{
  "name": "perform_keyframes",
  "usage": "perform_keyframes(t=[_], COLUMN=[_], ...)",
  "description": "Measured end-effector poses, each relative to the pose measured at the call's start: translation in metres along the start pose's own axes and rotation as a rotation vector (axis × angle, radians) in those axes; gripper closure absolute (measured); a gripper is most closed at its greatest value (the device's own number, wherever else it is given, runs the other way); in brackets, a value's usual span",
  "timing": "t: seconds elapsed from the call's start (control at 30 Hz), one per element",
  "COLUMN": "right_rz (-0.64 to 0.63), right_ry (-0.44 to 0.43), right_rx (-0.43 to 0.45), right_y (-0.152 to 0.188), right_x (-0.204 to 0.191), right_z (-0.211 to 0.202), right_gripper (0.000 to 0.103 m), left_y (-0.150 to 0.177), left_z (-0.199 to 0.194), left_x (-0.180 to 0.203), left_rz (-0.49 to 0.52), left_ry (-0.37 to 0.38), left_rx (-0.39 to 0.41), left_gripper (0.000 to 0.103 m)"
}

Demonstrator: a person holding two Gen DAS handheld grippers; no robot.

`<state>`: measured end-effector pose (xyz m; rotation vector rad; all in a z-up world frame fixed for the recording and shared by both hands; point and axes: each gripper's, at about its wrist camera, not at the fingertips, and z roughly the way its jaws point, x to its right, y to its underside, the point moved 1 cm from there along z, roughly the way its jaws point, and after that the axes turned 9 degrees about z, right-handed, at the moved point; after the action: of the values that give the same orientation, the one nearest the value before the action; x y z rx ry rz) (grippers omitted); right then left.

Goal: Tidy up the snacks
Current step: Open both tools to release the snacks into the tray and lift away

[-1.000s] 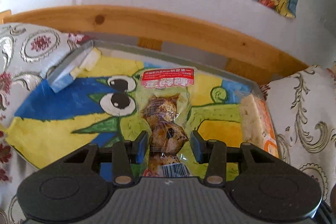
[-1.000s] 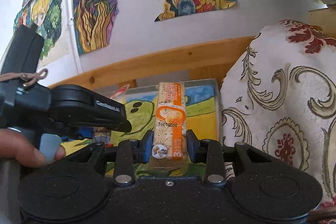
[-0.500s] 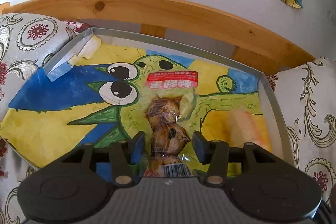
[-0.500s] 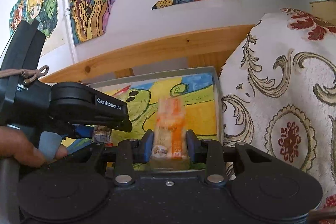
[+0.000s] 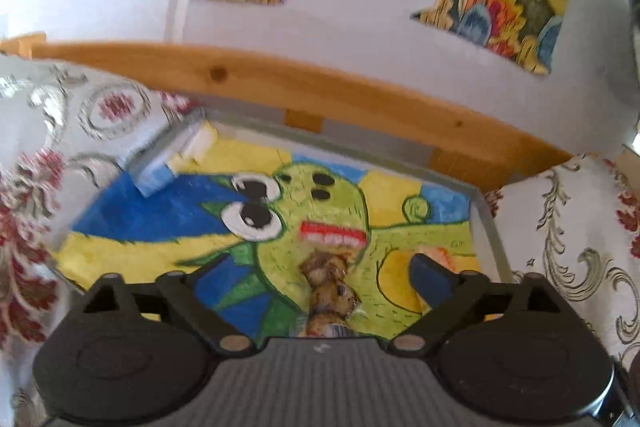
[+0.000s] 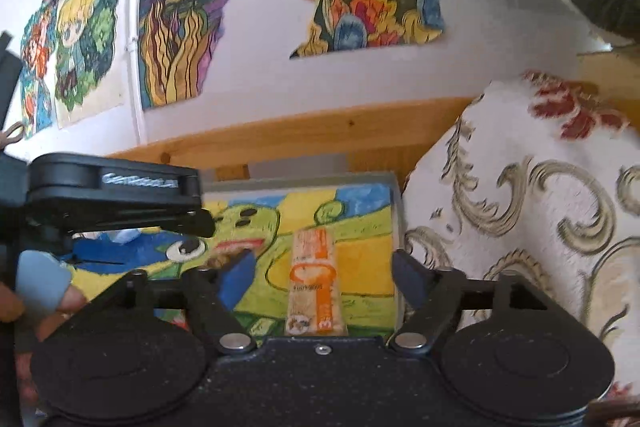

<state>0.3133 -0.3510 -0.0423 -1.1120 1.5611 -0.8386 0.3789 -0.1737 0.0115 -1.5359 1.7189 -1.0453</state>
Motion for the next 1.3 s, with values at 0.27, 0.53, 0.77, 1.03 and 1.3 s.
perform_keyframes(t=[0.27,0.53,0.77,1.03,1.3], right_rz=[0.023,-0.049,-0.080,-0.115,-0.139], right_ry=[-0.014,0.007,0.012,0.006,0.024], right_rx=[0.081,0.163,0.201,0.200,0.168], right_y=[-0.015,-0.011,0.000,0.019,0.041], right_x=[-0.002,-0.017,-0.031,-0.051,-0.065], right_z=[-0.042,-0.098,-0.148,-0.196,-0.236], right_gripper=[0.001,0.001,0.001,0.001,0.001], left_y=[0.001,0.016,0.036,0.068,0.102], left_z=[-0.056,-0.109,-0.153,-0.196,-0.228], left_x=[-0.012,-0.026,-0.042,-0.065,-0.085], left_rz=[0.034,0.037,0.041,0.054,0.070], left_ry=[-0.046,-0.071,-0.078,-0.099,-0.107], left_rx=[0.110,0.154,0.177,0.182,0.179], left_gripper=[0.001,0.001,0.001,0.001,0.001])
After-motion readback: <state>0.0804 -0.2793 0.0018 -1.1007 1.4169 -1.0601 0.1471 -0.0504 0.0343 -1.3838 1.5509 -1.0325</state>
